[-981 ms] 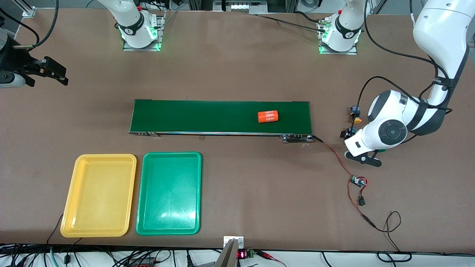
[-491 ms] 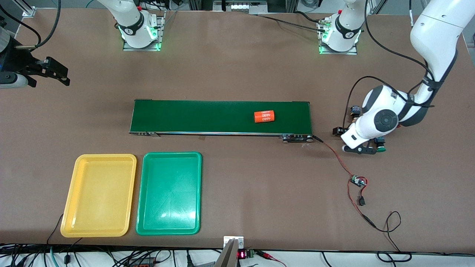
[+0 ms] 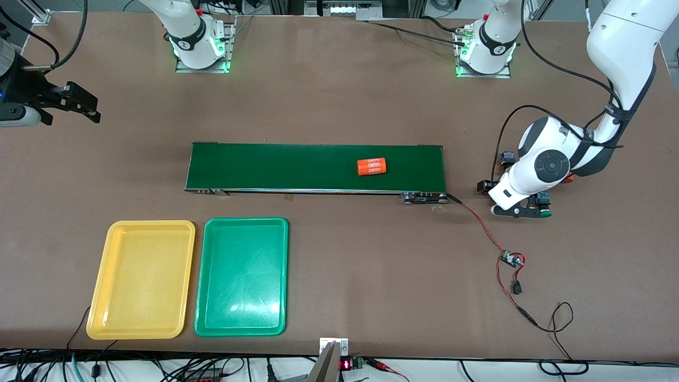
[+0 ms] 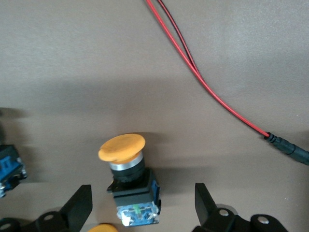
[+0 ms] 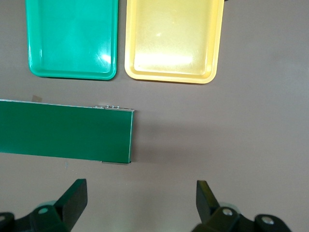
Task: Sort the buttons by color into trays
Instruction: 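Grasp the yellow-cap button with the left gripper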
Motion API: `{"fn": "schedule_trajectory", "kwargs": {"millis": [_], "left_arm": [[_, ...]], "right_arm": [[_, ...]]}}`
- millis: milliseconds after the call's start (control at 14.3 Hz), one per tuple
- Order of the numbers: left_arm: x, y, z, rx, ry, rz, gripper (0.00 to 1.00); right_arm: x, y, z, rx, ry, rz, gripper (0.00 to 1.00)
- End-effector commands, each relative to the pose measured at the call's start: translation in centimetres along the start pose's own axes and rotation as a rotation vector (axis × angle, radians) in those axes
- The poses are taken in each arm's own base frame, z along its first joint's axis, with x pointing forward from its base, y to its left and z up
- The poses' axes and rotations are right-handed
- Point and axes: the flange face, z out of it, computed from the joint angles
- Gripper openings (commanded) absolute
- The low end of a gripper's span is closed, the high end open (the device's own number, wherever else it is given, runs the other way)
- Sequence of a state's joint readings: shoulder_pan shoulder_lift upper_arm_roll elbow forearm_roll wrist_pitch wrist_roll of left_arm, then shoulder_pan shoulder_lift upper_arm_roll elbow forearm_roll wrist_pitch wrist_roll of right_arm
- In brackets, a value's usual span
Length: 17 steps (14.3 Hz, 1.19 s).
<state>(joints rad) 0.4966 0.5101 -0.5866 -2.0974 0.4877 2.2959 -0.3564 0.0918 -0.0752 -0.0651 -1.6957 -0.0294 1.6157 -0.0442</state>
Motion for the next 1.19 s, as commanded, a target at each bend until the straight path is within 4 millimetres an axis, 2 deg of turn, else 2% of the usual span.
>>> {"fn": "schedule_trajectory", "kwargs": {"millis": [0, 140, 210, 350, 421, 491, 561, 631, 771, 1051, 1121], "left_arm": [[-0.7, -0.5, -0.3, 0.030, -0.005, -0.016, 0.94], [-0.7, -0.5, 0.6, 0.014, -0.012, -0.022, 0.92], [-0.5, -1.0, 1.3, -0.002, -0.009, -0.033, 0.86], [-0.3, -2.1, 2.7, -0.039, -0.005, -0.056, 0.70], [-0.4, -2.1, 2.9, -0.041, -0.010, -0.056, 0.51], [-0.4, -2.2, 2.8, -0.042, -0.009, -0.058, 0.38], [-0.4, -2.2, 2.7, -0.039, -0.010, -0.059, 0.30], [-0.4, -2.1, 2.4, -0.035, -0.010, -0.057, 0.29], [0.0, -1.8, 0.6, -0.021, 0.018, -0.043, 0.28], [0.8, 2.7, -6.7, 0.036, -0.014, 0.019, 0.28], [0.8, 4.8, -8.9, 0.045, -0.025, 0.047, 0.29]], "right_arm": [[-0.2, -0.1, 0.1, -0.012, 0.004, -0.002, 1.00], [-0.2, -0.1, 0.0, -0.010, 0.004, -0.002, 1.00], [-0.2, -0.1, 0.1, -0.010, 0.003, -0.002, 1.00], [-0.2, 0.0, 0.1, -0.010, 0.003, 0.000, 1.00], [-0.2, 0.0, 0.1, -0.010, 0.003, 0.000, 1.00], [-0.2, 0.0, 0.1, -0.010, 0.003, 0.000, 1.00], [-0.2, -0.1, 0.1, -0.010, 0.003, -0.002, 1.00], [-0.2, -0.1, 0.1, -0.010, 0.003, -0.002, 1.00], [-0.2, -0.1, 0.1, -0.010, 0.003, -0.002, 1.00], [-0.2, -0.1, 0.1, -0.010, 0.004, -0.002, 1.00], [-0.2, -0.1, 0.1, -0.010, 0.004, -0.002, 1.00]]}}
